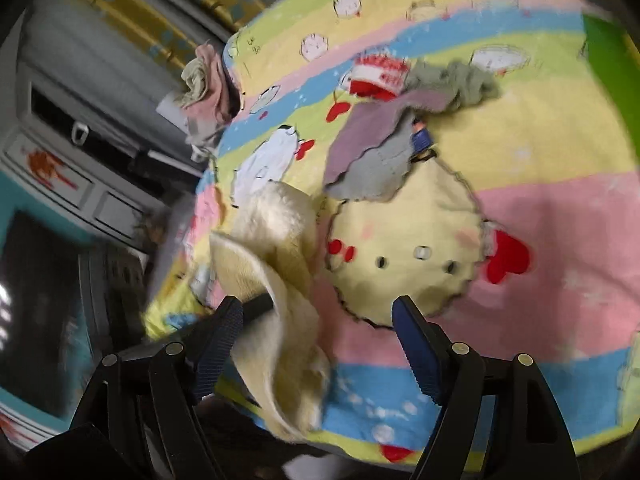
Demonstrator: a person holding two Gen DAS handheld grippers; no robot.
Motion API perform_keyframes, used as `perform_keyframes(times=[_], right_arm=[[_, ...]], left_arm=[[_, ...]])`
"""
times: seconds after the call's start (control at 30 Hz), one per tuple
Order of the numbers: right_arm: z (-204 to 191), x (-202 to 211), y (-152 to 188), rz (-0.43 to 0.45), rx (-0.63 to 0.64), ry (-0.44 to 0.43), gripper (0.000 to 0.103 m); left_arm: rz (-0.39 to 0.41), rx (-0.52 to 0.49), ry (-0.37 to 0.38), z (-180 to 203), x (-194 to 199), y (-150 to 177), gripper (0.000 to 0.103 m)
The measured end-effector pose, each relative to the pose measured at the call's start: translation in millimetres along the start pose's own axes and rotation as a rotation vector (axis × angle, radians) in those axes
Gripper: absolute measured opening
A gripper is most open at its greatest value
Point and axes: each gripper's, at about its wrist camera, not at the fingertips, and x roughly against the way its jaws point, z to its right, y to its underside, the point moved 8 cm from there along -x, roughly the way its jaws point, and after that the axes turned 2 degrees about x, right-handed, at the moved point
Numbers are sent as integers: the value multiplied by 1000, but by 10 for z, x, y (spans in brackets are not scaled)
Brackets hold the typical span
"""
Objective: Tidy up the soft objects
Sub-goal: 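Lift the cream towel with the right gripper, then carry the towel into the box and open the right gripper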
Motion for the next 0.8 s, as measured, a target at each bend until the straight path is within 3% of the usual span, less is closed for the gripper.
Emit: perform_keyframes(times=[0.1, 0.2, 0.27, 0.37, 0.47, 0.6, 0.8], right_arm=[[-37, -268, -61, -81, -44, -60, 78], [-79, -615, -114, -201, -89, -124, 62], [-55, -813, -155, -253, -106, -109, 51], [-134, -913, -184, -258, -56, -85, 45], [-192, -925, -170, -235, -22, -107, 32], [-162, -795, -252, -168, -62, -163, 30], [-242, -103, -615, 72, -7, -165, 30]], left_arm=[[-6, -37, 7, 76, -18, 74, 67], [-8, -51, 20, 121, -35, 118, 52], [-9, -46, 39, 137, -54, 116, 42], [-19, -17, 70, 141, -123, 85, 34], [-10, -15, 94, 187, -146, 29, 32], [35, -60, 71, 314, -133, -44, 31], [183, -178, 110, 840, 68, -298, 31]])
